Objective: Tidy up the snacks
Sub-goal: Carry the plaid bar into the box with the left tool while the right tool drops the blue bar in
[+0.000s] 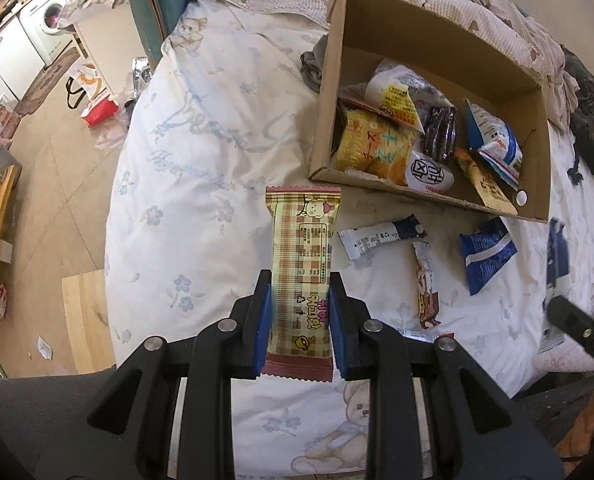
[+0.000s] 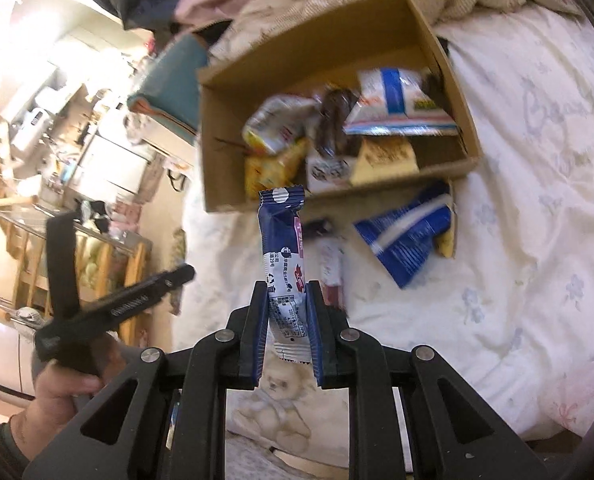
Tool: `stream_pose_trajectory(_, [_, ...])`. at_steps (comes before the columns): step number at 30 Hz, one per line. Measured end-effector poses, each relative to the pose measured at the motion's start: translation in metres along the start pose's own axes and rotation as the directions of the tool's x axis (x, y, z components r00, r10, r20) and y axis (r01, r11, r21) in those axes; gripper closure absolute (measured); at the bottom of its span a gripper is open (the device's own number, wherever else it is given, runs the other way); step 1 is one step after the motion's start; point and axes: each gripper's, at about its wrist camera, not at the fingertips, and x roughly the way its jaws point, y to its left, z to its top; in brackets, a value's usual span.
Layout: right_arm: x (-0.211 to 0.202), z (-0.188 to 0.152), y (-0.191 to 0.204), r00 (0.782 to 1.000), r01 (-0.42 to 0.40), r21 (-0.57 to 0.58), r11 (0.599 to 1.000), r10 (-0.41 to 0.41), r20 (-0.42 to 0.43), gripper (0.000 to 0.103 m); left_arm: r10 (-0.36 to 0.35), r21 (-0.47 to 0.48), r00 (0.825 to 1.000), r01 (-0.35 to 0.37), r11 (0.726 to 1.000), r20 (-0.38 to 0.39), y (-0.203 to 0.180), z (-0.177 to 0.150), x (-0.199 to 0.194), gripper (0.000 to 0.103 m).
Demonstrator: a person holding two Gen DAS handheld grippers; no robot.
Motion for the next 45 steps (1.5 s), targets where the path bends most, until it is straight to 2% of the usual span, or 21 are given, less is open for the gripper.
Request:
stream_pose_trajectory(7, [0.006,0.015,0.016,0.997,-0.045,-0.004,0.999,0.045,0.057,0.084,0.006,-0.021,0.999,-0.005,1.000,0.052,0.005,0.002,-0.011,0.081])
stream_pose_trajectory(11, [0.001,0.026,0.019,0.992,-0.070,-0.004,0.998,0.070,0.107,0.084,-0.026,-0.021,0.995,0.028,0.999,0.096,0.002,0.012,-0.028,0.081])
stream_pose_trajectory(18, [-0.005,0.053,0.019,0.982,-0.078,0.002,0.997,0.076,0.173,0.084,-0.038,0.033,0.988,0.034,0.999,0.151,-0.017,0.048,-0.045,0.081])
stream_pose_trajectory(22, [-0.003,0.071,0.012,0.979,-0.062,0.021,0.998,0.056,0.194,0.084,-0.026,0.101,0.980,0.006,0.995,0.196,-0.038,0.074,-0.046,0.081])
stream_pose_trajectory(33, [0.037,0.120,-0.013,0.987,0.026,0.061,0.998,-0.036,0.156,0.084,0.020,0.176,0.972,-0.062,0.982,0.236,-0.077,0.122,-0.008,0.081])
stream_pose_trajectory(38, [0.054,0.133,-0.021,0.990,0.044,0.077,0.996,-0.054,0.131,0.083,0.029,0.176,0.972,-0.071,0.982,0.232,-0.082,0.133,0.012,0.081])
stream_pose_trajectory(45, [0.074,0.143,-0.029,0.994,0.043,0.096,0.994,-0.052,0.091,0.083,0.002,0.202,0.970,-0.053,0.978,0.245,-0.091,0.143,0.031,0.081])
